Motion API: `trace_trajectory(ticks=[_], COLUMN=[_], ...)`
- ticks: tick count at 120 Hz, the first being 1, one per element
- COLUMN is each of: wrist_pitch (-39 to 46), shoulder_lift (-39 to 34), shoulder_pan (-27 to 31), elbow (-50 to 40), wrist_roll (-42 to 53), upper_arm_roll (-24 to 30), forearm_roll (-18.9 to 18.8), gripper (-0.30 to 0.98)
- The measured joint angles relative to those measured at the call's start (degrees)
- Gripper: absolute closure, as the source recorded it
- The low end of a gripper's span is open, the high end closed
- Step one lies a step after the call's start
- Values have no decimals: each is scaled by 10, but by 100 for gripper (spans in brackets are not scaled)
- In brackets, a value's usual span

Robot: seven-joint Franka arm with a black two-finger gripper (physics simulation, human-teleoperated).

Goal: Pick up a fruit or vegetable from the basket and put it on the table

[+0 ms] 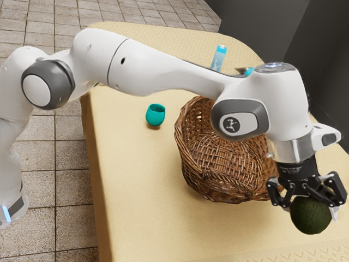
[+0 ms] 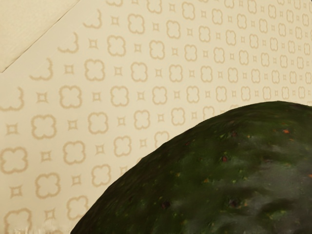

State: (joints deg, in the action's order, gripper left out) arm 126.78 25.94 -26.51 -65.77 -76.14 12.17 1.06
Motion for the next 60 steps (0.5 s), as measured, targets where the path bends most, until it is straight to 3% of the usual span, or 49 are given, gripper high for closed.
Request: trace_trajectory(ticks=[13, 45, 60], wrist_pitch=[-21, -153, -217], shoulder_lift=[-41, -113, -128], shoulder_pan=[-1, -22, -19], elbow=[-31, -36, -37], wrist_roll=[-46, -227, -308], upper_arm_roll=[-2, -1, -6], forearm_roll=[19, 35, 59], gripper=[28, 19, 17])
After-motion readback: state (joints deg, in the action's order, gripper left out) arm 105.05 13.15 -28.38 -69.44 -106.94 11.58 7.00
